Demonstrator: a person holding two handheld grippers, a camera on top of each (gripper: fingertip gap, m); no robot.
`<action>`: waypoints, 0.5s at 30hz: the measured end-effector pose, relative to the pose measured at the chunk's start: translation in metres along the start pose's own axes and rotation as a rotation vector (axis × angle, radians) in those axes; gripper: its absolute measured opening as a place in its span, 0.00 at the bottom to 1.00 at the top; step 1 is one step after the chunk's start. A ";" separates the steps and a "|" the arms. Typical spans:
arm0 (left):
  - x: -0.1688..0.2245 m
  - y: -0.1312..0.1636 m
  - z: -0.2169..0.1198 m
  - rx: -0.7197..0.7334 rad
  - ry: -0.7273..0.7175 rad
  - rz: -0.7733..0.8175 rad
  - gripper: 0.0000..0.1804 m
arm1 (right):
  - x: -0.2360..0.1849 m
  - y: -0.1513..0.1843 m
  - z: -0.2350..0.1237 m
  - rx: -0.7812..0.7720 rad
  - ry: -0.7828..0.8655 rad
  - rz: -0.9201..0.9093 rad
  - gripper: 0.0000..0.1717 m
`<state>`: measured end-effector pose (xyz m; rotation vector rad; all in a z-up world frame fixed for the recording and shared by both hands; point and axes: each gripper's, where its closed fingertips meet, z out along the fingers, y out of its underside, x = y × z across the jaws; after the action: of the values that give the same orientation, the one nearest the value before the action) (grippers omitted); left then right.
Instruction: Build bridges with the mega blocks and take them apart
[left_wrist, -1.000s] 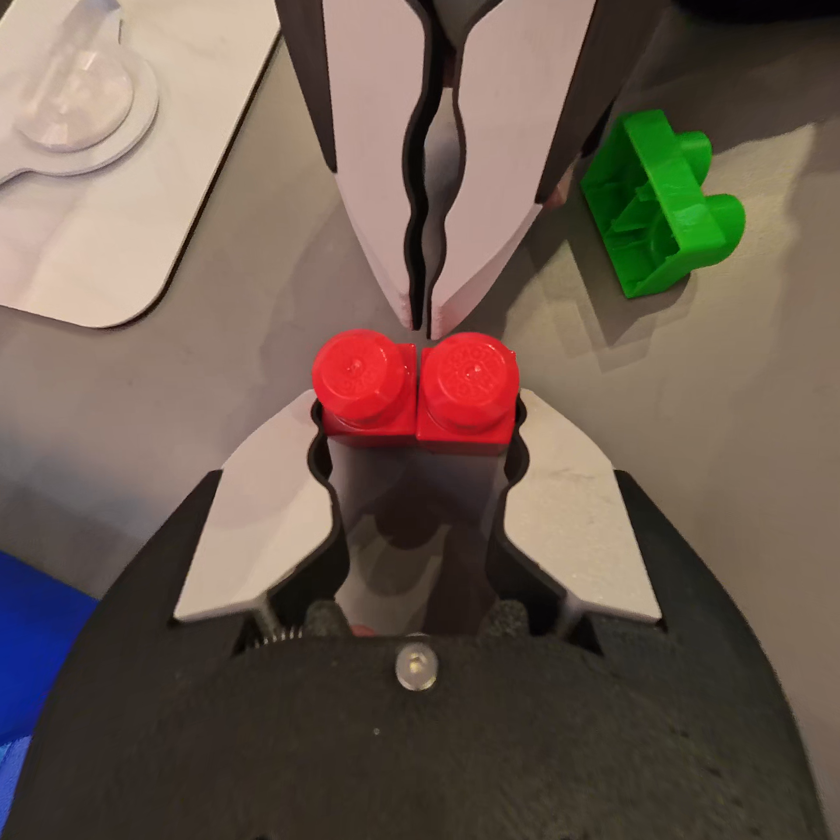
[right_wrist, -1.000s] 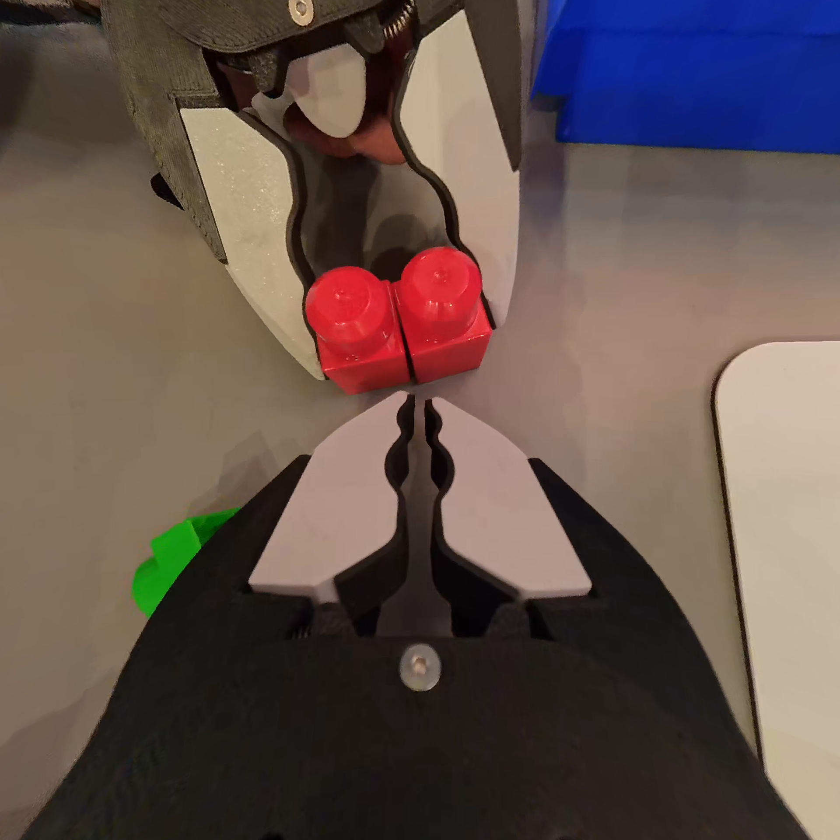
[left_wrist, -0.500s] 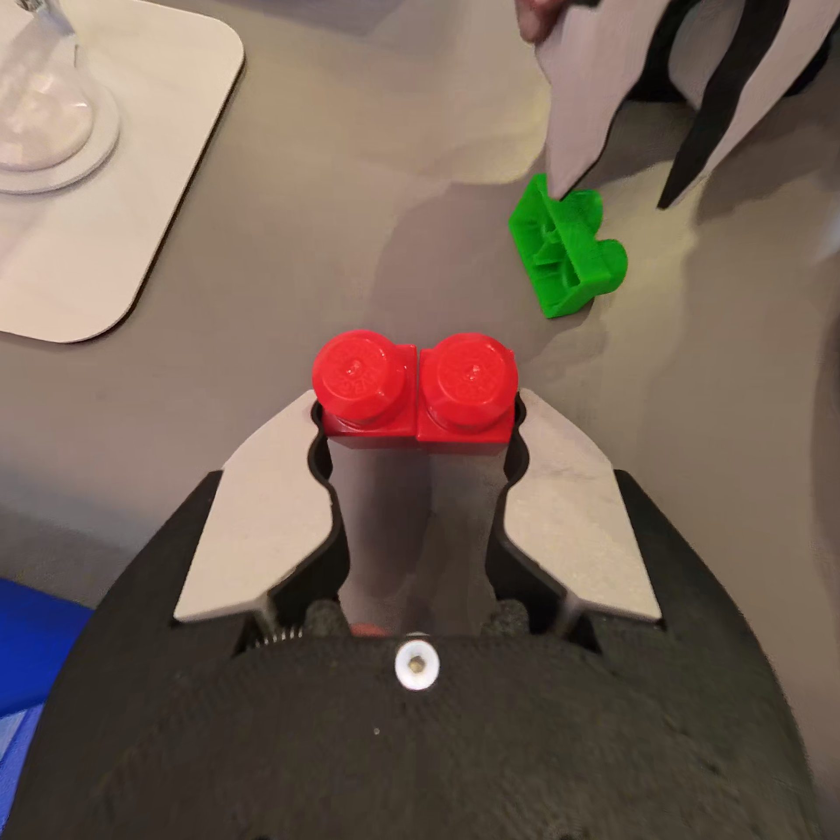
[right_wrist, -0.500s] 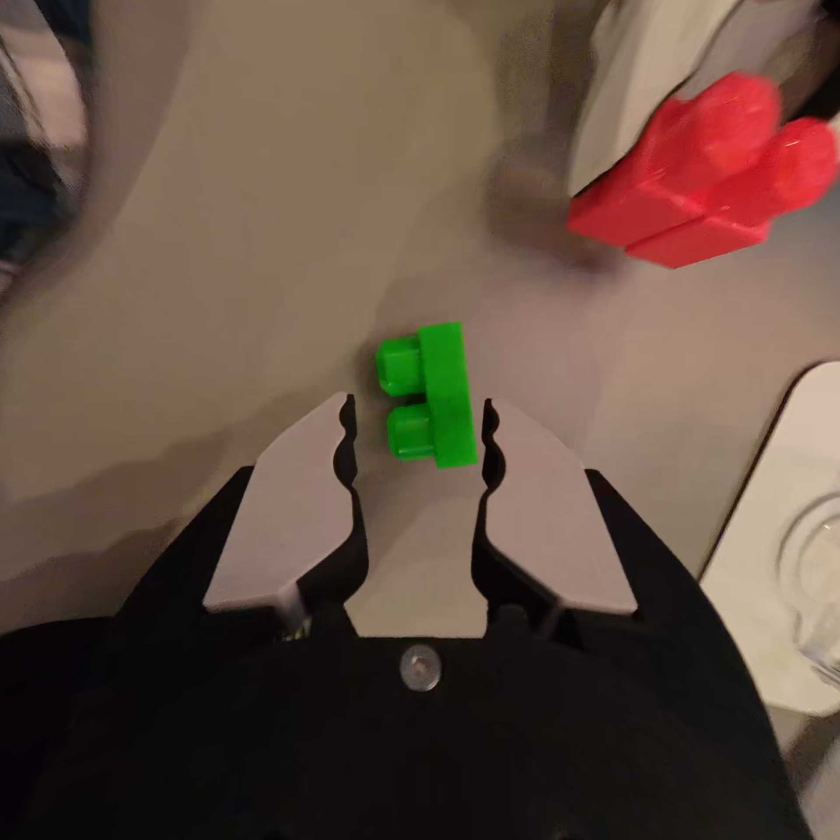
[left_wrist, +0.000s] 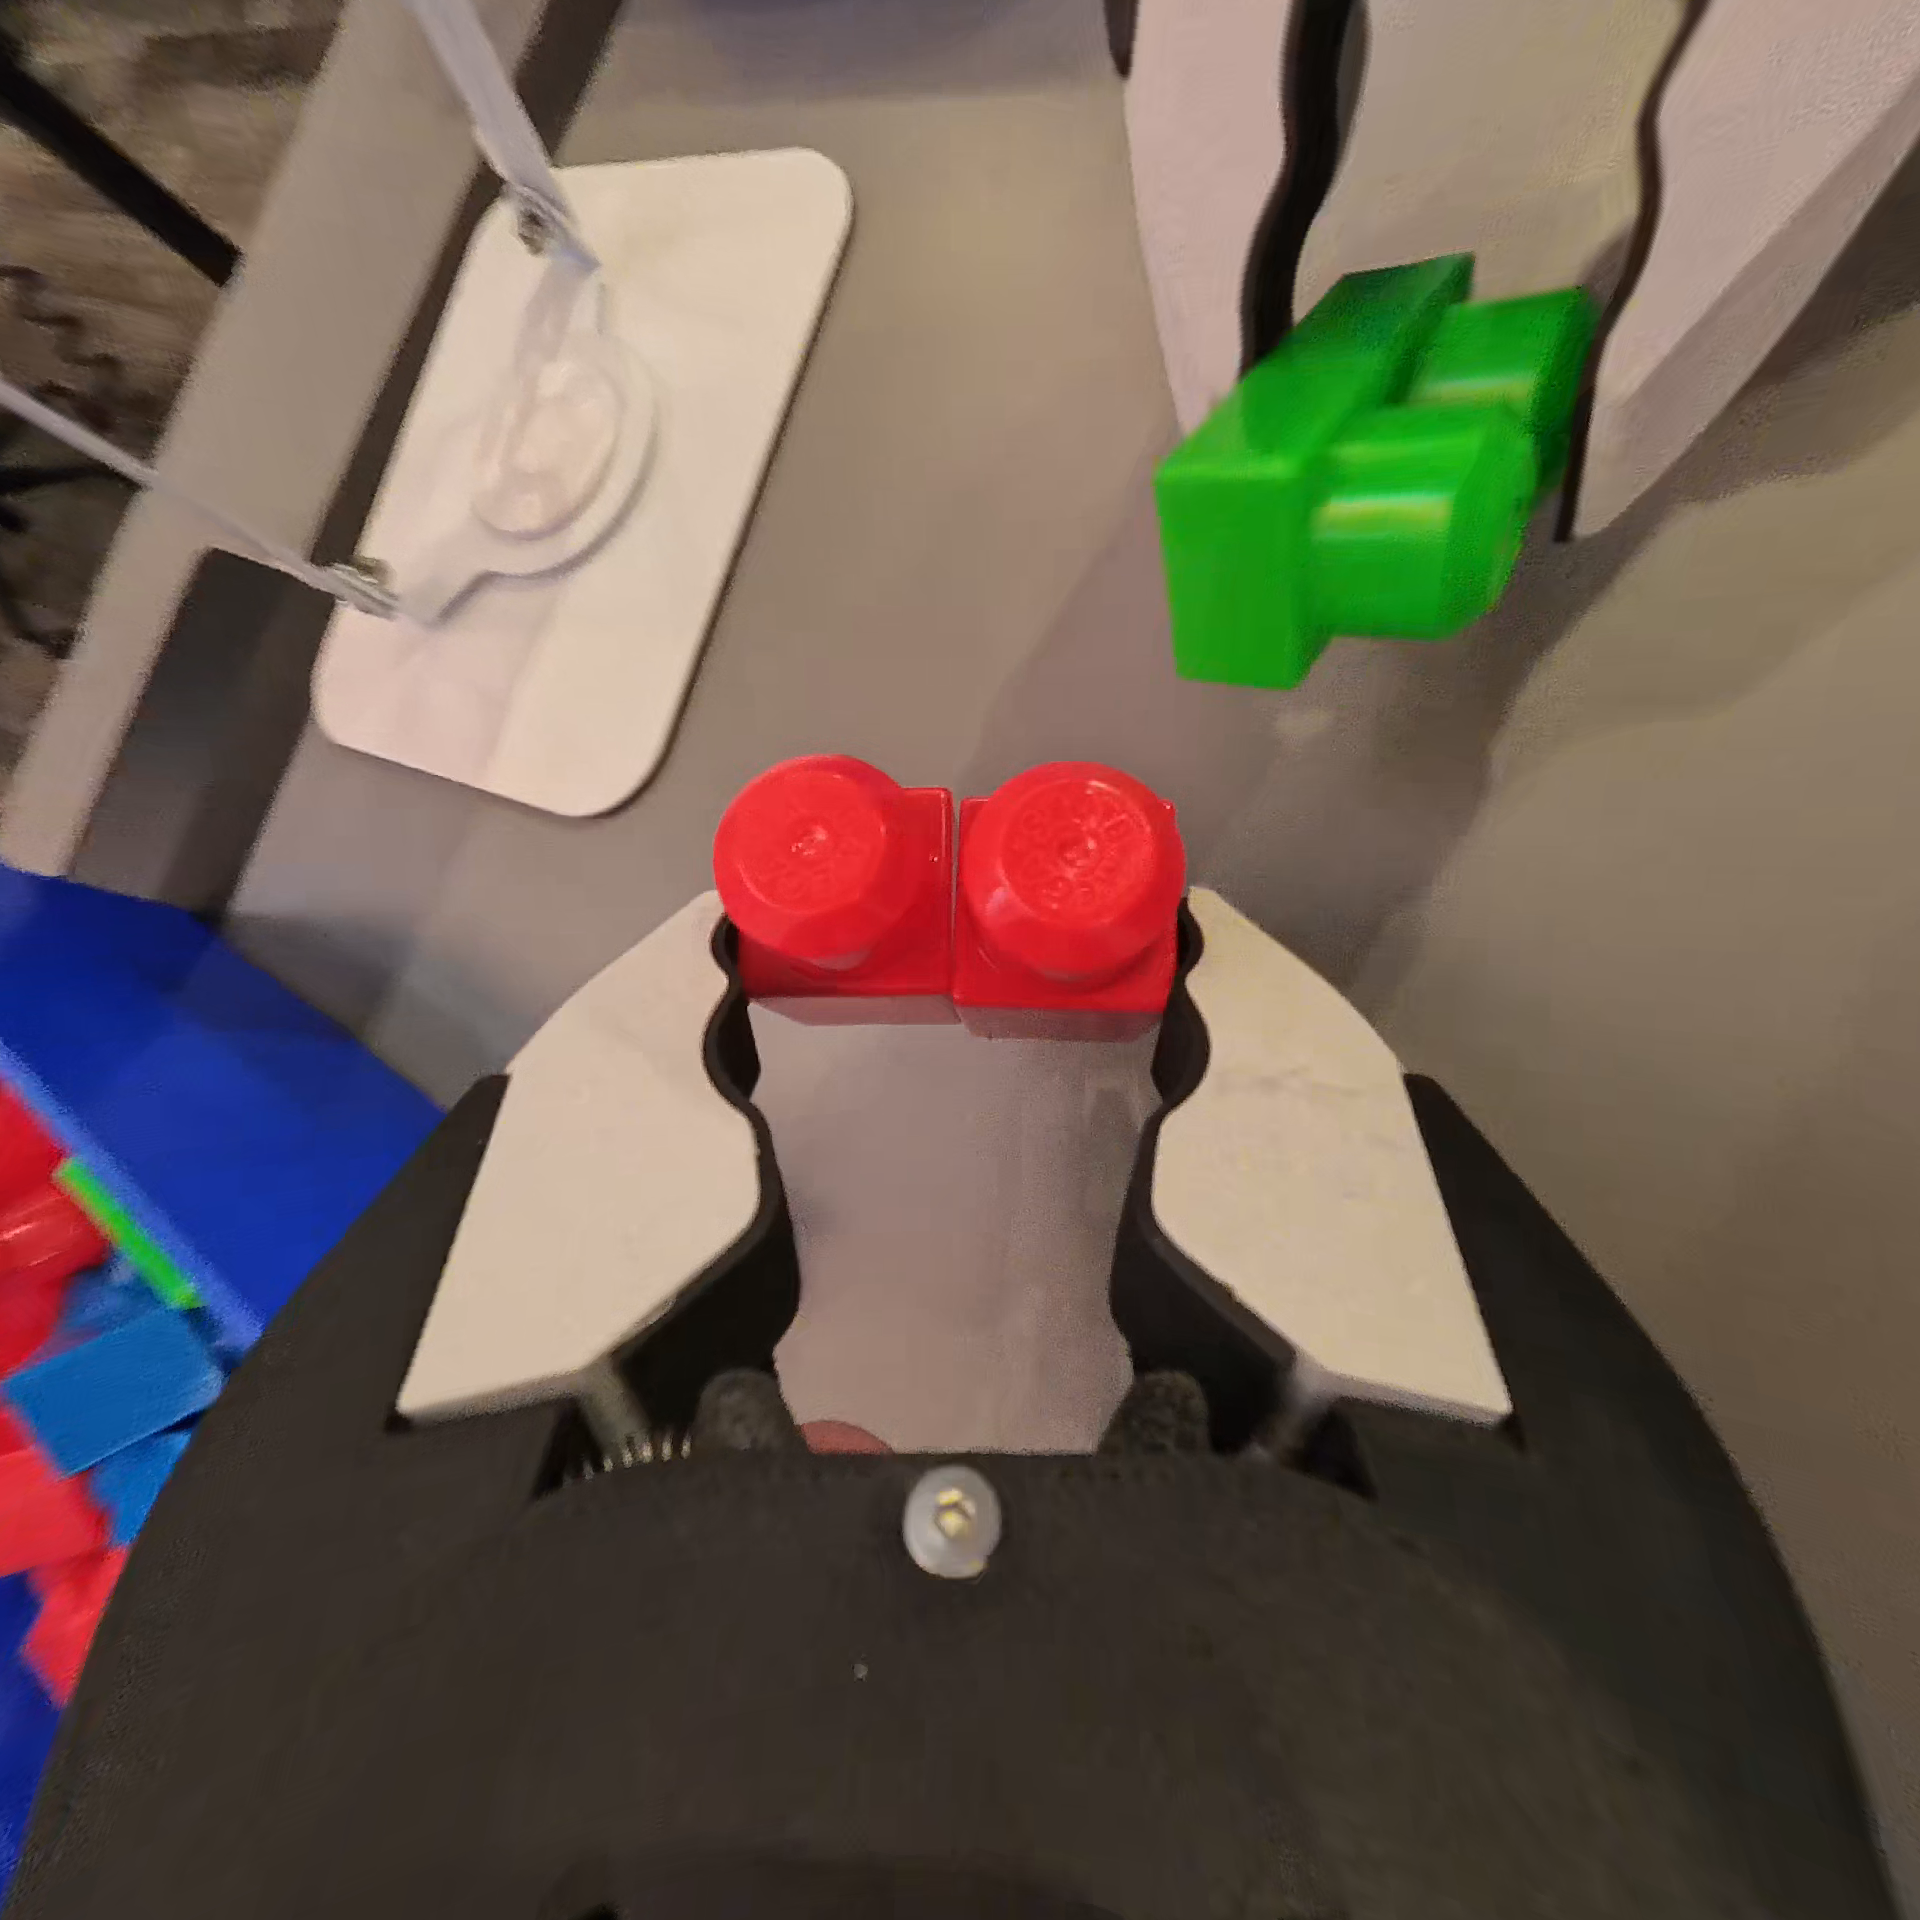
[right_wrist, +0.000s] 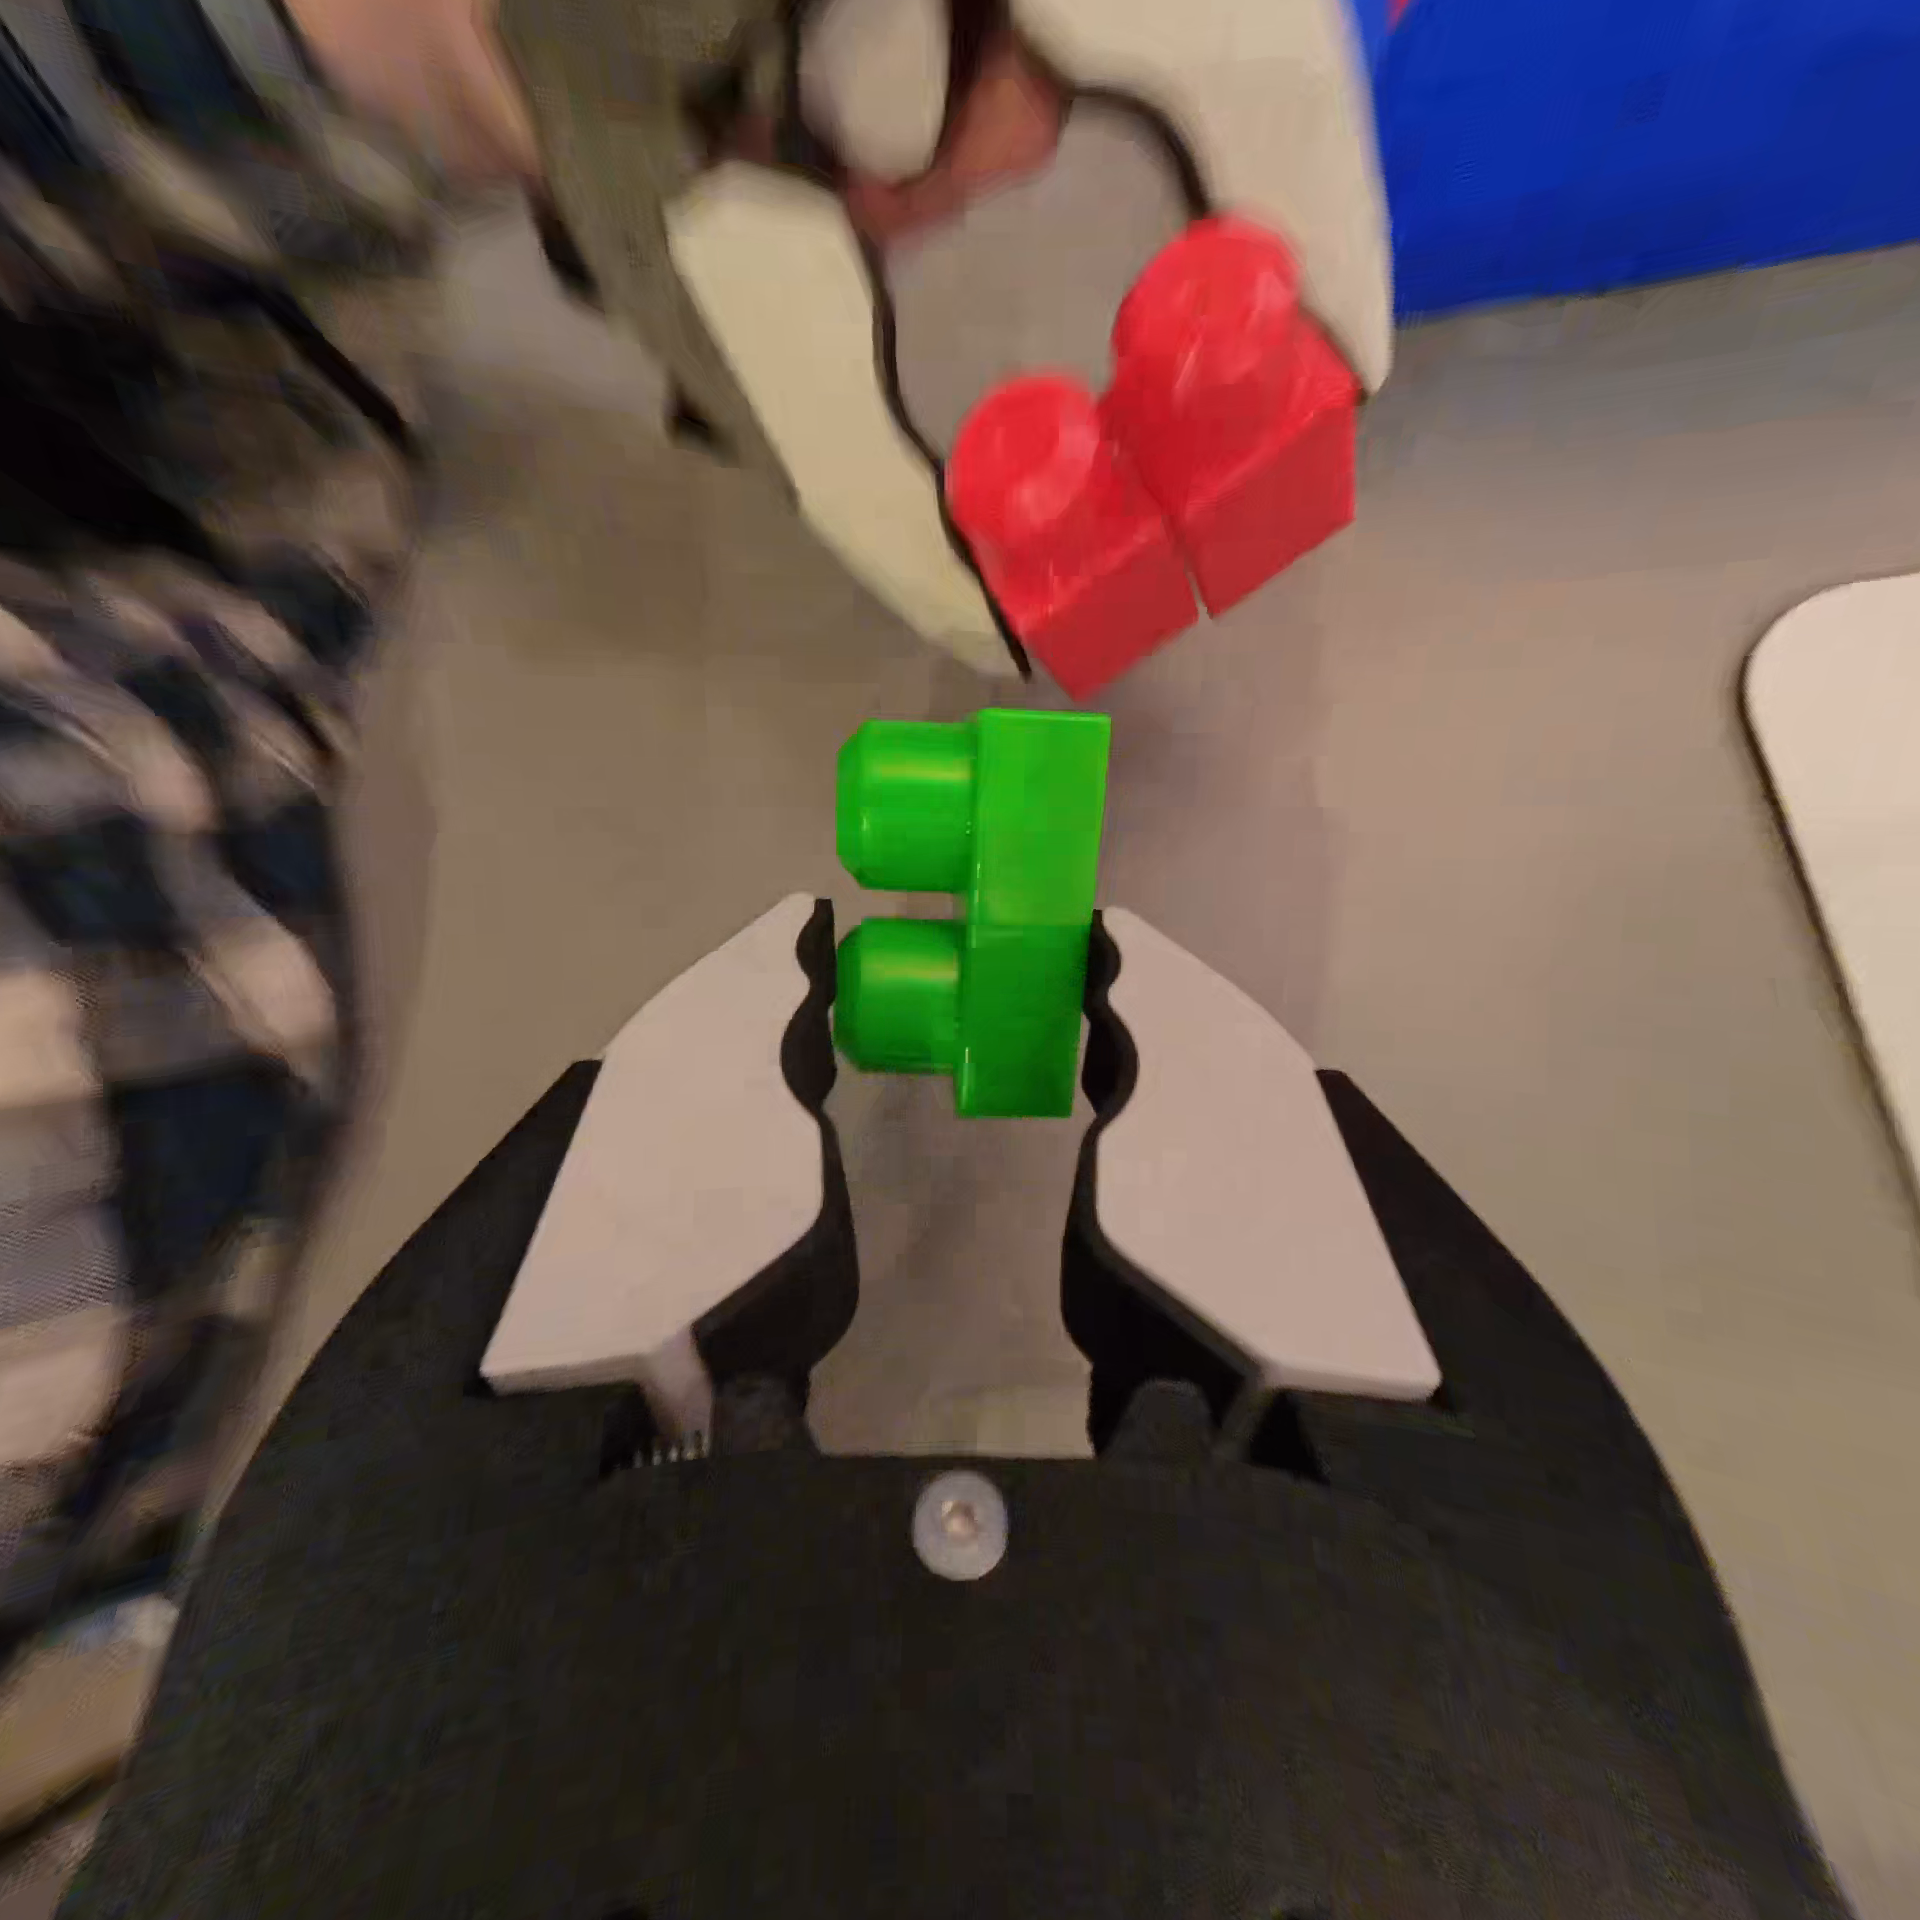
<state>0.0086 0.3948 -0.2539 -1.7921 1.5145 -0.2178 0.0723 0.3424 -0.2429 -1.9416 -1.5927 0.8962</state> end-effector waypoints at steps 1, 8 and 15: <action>-0.006 -0.003 -0.002 -0.001 -0.048 0.010 0.41 | 0.000 -0.016 -0.006 0.099 -0.048 0.086 0.27; -0.040 -0.016 -0.014 -0.082 -0.346 0.129 0.41 | 0.005 -0.087 -0.023 0.499 -0.250 0.428 0.27; -0.048 -0.024 -0.014 -0.080 -0.480 0.184 0.41 | 0.010 -0.104 -0.016 0.588 -0.253 0.514 0.27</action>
<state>0.0052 0.4323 -0.2128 -1.6044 1.3365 0.3458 0.0153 0.3756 -0.1599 -1.8548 -0.7856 1.6516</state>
